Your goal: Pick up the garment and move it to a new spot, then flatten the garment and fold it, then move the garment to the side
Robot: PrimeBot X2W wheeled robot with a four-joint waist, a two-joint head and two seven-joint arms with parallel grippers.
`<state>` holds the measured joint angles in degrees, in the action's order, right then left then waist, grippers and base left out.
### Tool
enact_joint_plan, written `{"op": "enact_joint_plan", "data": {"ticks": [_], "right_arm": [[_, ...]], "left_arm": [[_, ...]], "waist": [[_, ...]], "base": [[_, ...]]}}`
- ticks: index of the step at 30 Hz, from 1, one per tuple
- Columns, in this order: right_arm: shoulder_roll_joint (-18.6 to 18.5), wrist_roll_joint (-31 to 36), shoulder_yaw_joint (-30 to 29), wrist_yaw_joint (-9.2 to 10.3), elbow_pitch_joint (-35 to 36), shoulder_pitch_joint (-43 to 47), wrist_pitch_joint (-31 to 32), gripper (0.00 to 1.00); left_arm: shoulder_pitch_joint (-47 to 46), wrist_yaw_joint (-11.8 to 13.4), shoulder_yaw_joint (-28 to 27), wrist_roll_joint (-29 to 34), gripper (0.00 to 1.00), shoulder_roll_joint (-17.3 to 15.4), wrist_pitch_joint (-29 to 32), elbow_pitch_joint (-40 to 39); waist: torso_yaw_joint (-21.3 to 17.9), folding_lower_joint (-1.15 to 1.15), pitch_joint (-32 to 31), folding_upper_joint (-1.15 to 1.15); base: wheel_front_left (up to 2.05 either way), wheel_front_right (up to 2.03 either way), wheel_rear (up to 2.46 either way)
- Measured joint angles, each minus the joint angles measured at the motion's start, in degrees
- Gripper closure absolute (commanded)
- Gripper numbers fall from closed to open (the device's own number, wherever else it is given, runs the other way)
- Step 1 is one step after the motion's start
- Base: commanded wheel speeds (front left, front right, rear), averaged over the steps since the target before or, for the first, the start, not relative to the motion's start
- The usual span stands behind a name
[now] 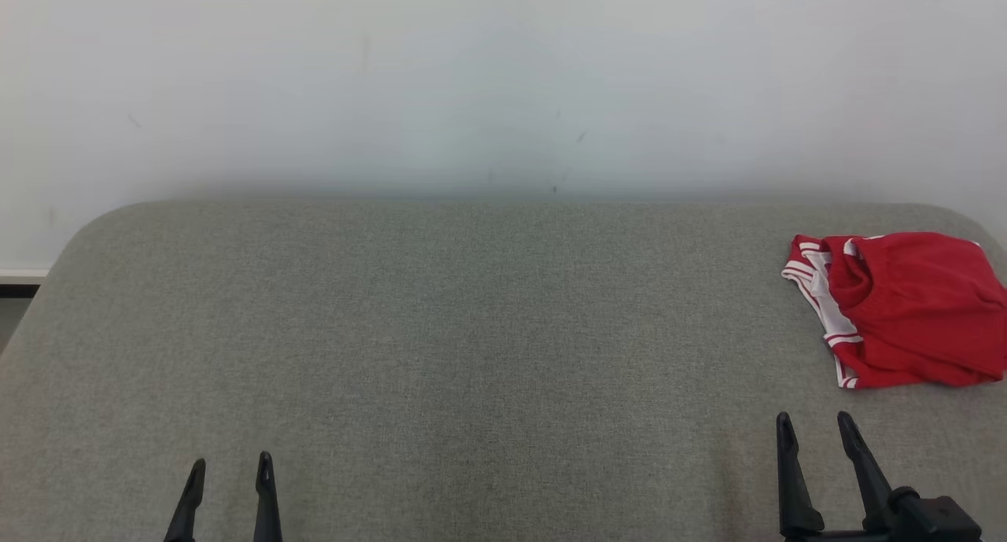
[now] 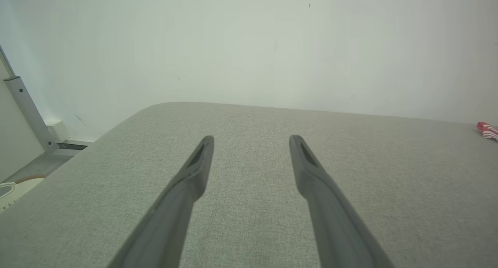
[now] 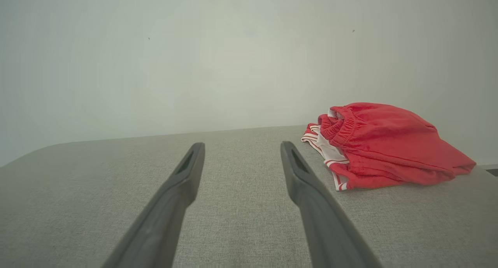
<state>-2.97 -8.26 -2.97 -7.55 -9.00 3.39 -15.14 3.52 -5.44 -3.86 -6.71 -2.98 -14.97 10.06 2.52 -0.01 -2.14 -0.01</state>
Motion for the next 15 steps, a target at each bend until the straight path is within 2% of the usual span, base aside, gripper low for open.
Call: {"op": "enact_joint_plan", "data": {"ticks": [15], "right_arm": [[0.1, -2.2, 2.9, 0.00, 0.1, 1.5, 0.0, 0.00]], "left_arm": [[0.0, 0.9, 1.7, -1.6, 0.00, 0.0, 0.0, -0.9]], "waist": [[-0.5, 0.01, -0.5, 0.01]], "base": [[0.00, 0.00, 0.00]]}}
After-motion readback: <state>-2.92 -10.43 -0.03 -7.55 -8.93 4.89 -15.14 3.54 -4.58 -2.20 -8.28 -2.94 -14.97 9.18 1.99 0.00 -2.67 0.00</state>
